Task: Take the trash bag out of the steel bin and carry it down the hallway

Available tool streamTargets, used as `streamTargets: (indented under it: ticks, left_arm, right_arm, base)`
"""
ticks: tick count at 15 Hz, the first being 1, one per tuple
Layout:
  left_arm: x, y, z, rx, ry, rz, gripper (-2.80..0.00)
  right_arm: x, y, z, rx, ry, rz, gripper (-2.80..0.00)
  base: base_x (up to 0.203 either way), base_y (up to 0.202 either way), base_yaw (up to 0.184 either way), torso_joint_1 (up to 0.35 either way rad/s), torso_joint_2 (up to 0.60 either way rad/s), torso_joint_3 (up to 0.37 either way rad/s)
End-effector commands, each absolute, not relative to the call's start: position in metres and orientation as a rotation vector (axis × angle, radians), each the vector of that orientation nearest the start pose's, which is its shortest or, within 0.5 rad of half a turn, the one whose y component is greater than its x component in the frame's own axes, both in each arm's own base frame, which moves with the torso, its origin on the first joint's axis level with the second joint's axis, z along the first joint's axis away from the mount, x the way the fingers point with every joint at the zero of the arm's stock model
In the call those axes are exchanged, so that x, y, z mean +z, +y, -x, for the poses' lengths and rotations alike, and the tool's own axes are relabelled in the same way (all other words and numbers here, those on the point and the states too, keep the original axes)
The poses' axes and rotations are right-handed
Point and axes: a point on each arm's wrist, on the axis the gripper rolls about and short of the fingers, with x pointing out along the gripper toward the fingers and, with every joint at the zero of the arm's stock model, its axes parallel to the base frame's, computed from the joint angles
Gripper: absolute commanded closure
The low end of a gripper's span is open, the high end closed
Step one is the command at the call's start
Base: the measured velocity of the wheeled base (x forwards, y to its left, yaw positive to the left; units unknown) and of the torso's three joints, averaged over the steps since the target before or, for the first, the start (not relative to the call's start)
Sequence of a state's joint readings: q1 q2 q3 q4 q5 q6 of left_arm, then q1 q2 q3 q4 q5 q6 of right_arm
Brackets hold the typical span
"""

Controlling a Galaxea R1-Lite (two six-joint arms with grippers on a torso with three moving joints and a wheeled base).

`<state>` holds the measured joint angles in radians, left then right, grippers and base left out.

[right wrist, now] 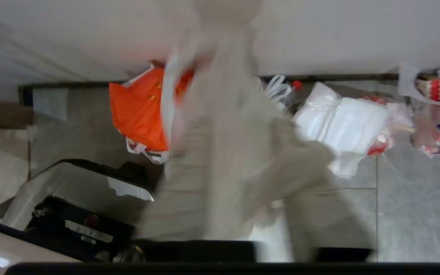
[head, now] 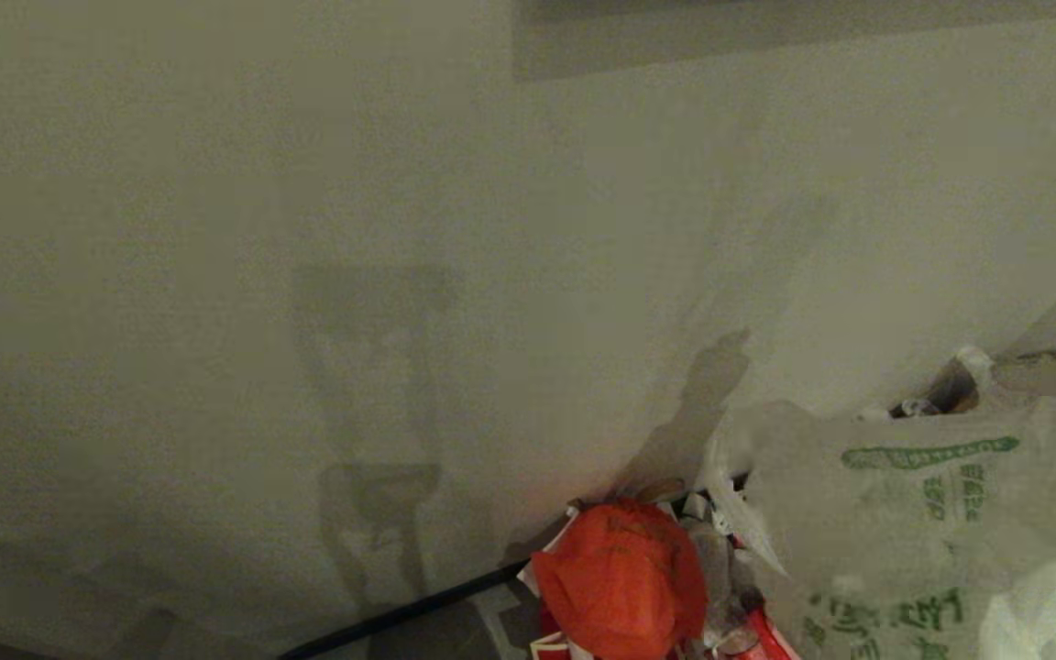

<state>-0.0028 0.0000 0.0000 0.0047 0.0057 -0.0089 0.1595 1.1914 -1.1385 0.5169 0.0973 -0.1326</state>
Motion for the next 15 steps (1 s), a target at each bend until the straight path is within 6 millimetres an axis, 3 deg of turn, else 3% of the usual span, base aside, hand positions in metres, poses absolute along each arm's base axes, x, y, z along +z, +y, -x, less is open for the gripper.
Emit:
streamTargets:
  ticks: [1,9,11,14,15]
  left_arm:
    - [0.075,0.000,0.023,0.003,0.005,0.009,0.00]
    - [0.075,0.000,0.023,0.003,0.005,0.009,0.00]
    - [0.075,0.000,0.023,0.003,0.005,0.009,0.00]
    - [0.075,0.000,0.023,0.003,0.005,0.009,0.00]
    - [0.075,0.000,0.023,0.003,0.005,0.009,0.00]
  right_arm:
    - [0.278,0.034,-0.180,0.300,0.632,0.157,-2.80]
    - [0.278,0.032,-0.174,0.267,0.628,0.176,-2.80]
    - [0.280,0.030,-0.162,0.265,0.604,0.168,-2.80]
    - [0.282,0.020,-0.122,0.226,0.539,0.100,-2.80]
    - [0.282,0.018,-0.107,0.222,0.514,0.085,0.00]
  base:
    - [0.000,0.000,0.000,0.000,0.00,0.000]
    - [0.000,0.000,0.000,0.000,0.00,0.000]
    - [0.000,0.000,0.000,0.000,0.00,0.000]
    - [0.000,0.000,0.000,0.000,0.00,0.000]
    - [0.000,0.000,0.000,0.000,0.00,0.000]
